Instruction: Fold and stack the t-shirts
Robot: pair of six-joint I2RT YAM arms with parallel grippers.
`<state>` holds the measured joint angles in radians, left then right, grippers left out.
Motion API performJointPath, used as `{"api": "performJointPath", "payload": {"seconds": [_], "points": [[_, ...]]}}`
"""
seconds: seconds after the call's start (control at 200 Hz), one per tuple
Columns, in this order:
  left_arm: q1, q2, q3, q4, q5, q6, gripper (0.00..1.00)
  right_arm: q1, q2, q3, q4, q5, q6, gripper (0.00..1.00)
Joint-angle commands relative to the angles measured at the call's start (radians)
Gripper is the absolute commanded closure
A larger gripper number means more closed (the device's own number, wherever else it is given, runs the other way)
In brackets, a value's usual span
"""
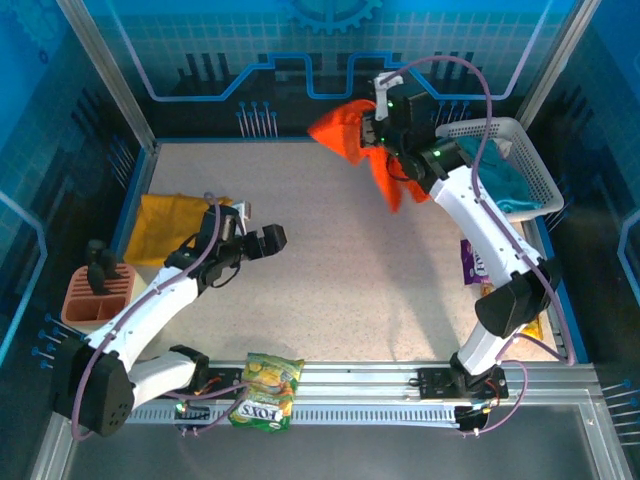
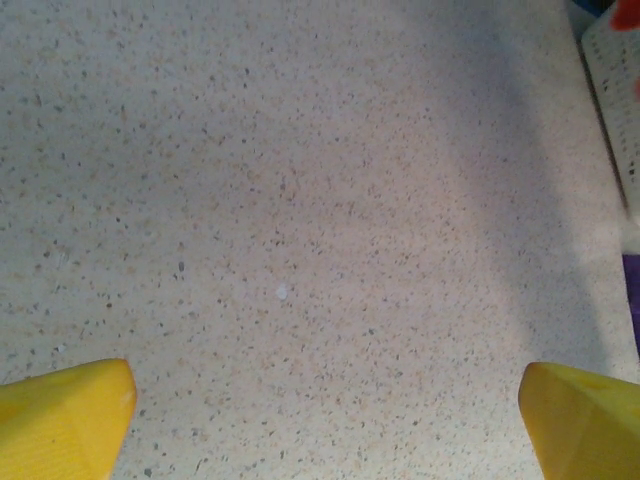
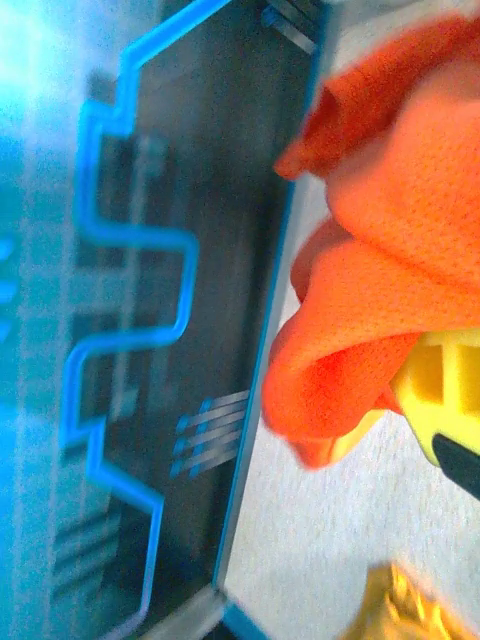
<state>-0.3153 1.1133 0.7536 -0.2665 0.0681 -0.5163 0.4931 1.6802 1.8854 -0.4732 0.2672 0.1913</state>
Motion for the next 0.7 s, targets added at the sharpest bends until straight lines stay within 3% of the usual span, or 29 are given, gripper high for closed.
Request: {"api": "performJointPath", "payload": {"seconds": [0.0, 0.165, 0.29, 0.32, 0.345, 0.41, 0.47, 0.52, 0.695], "points": [[0.019, 0.004, 0.051, -0.044, -0.002, 0.040, 0.01, 0.027, -0.031, 0.024, -0.047, -0.040, -0.013, 1.00], [0.033, -0.025, 0.054, -0.088, -0.011, 0.059, 0.01, 0.013, -0.074, -0.175, -0.021, -0.033, 0.088, 1.00], [0.035, -0.058, 0.030, -0.114, -0.022, 0.062, 0.01, -0.057, -0.117, -0.389, -0.016, -0.054, 0.223, 1.00], [0.034, -0.064, 0.027, -0.121, -0.025, 0.062, 0.01, -0.085, -0.124, -0.448, -0.004, -0.092, 0.263, 0.92], [0.035, -0.068, 0.023, -0.126, -0.026, 0.063, 0.01, -0.112, -0.125, -0.495, 0.006, -0.143, 0.290, 0.79], [0.035, -0.073, 0.013, -0.131, -0.030, 0.062, 0.01, -0.175, -0.107, -0.582, -0.016, -0.205, 0.350, 0.32], [0.034, -0.072, 0.007, -0.136, -0.033, 0.061, 0.01, -0.208, -0.088, -0.646, -0.043, -0.200, 0.348, 0.07], [0.032, -0.068, 0.005, -0.140, -0.036, 0.053, 0.01, -0.219, -0.080, -0.680, -0.051, -0.204, 0.334, 0.00], [-0.011, -0.027, -0.004, -0.119, -0.035, 0.001, 0.01, -0.200, -0.102, -0.762, -0.034, -0.198, 0.296, 0.00]]}}
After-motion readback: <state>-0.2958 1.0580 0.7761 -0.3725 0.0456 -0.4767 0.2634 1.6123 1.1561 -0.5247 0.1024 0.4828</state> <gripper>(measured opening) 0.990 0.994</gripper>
